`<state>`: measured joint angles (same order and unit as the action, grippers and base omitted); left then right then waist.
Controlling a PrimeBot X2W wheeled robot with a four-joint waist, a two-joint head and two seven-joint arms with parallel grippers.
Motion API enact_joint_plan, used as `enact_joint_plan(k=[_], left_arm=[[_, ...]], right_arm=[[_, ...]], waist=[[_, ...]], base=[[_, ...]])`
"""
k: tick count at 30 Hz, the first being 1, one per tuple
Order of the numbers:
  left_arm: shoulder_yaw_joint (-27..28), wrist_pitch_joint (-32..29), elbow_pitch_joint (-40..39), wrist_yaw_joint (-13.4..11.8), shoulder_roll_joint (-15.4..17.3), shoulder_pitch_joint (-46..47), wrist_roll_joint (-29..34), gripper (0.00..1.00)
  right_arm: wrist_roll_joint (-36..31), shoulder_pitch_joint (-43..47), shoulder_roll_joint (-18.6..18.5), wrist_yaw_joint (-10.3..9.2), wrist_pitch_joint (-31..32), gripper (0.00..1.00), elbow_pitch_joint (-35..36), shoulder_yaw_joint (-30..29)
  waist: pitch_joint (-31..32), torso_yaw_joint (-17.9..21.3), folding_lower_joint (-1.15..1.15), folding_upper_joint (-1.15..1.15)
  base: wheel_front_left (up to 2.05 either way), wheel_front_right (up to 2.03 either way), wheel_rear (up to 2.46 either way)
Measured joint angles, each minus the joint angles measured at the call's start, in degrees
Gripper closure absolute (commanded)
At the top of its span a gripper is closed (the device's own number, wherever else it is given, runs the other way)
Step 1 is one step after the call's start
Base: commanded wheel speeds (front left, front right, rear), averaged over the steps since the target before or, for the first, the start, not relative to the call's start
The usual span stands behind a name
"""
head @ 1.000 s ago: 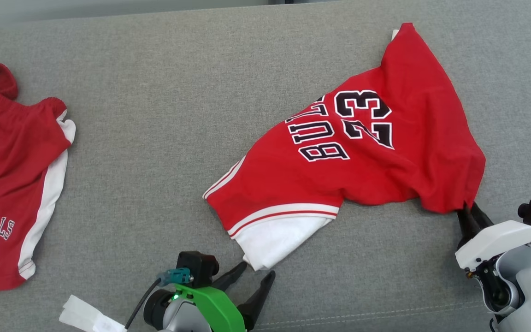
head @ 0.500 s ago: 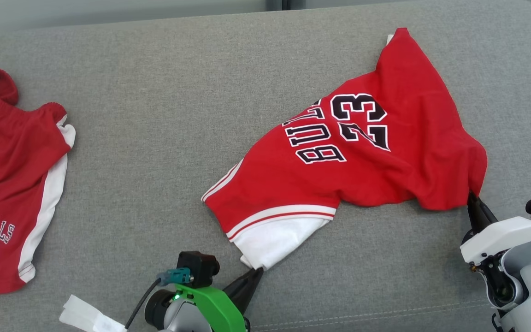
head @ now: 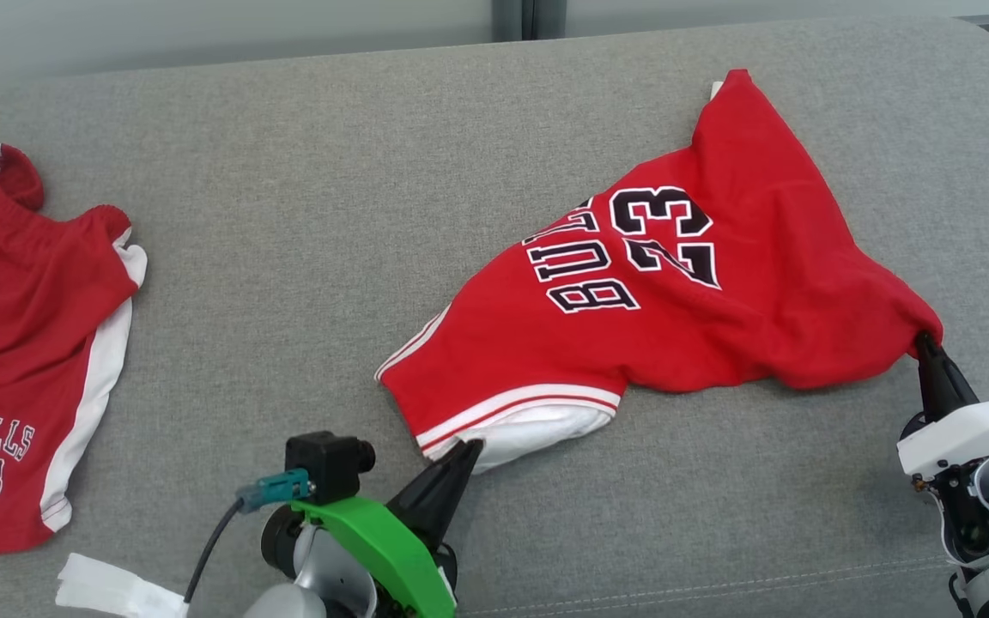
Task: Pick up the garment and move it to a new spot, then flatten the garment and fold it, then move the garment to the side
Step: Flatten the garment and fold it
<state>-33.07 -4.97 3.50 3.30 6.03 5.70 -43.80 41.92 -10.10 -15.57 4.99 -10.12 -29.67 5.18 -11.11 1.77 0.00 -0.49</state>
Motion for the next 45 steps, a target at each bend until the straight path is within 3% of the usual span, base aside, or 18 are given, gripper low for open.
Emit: enact_joint_plan(k=[14,19,26,31,35,40,45], left_arm=[[7.44,4.41,-9.47,0.75,0.69,5.67,-2.01,1.00],[6.98,0.18,-6.59,-0.34,4.08,2.09,-3.19,1.00],[4.47,-7.58,-6.54,-0.34,4.63,-5.36,-12.34,1.00],[3.93,-10.96,-8.17,-0.34,7.08,-6.93,-13.91,1.00],[5.60,-11.94,-10.83,-0.36,7.19,-6.84,-16.46,1.00],[6.56,-16.18,-11.13,-0.59,7.28,-3.08,-19.64,1.00],[9.85,-21.69,-6.65,-3.57,6.87,9.14,-23.16,1.00]], right_arm=[[3.19,-2.09,0.70,1.00,-1.43,1.00,5.76,-1.51],[3.56,-0.12,-0.74,1.41,0.34,1.00,7.05,-0.37],[7.56,8.22,-2.24,1.58,4.54,1.00,9.44,0.64],[8.31,11.05,-4.72,2.04,7.56,1.00,12.72,2.30],[9.49,11.02,-5.02,2.05,9.25,1.00,16.68,3.41],[12.82,5.23,-4.50,2.05,12.56,1.00,20.76,6.72],[18.68,-5.58,-1.82,2.05,16.97,1.00,20.61,7.14]], waist=[[1.72,-0.66,0.00,0.00],[2.33,-0.86,0.00,0.00],[2.54,-1.09,0.00,0.00],[2.28,-1.12,0.00,0.00],[1.26,-0.82,0.00,0.00],[-1.17,-0.27,0.00,0.00],[-4.40,0.27,0.00,0.00]], base=[[0.00,0.00,0.00],[0.00,0.00,0.00],[0.00,0.00,0.00],[0.00,0.00,0.00],[0.00,0.00,0.00],[0.00,0.00,0.00],[0.00,0.00,0.00]])
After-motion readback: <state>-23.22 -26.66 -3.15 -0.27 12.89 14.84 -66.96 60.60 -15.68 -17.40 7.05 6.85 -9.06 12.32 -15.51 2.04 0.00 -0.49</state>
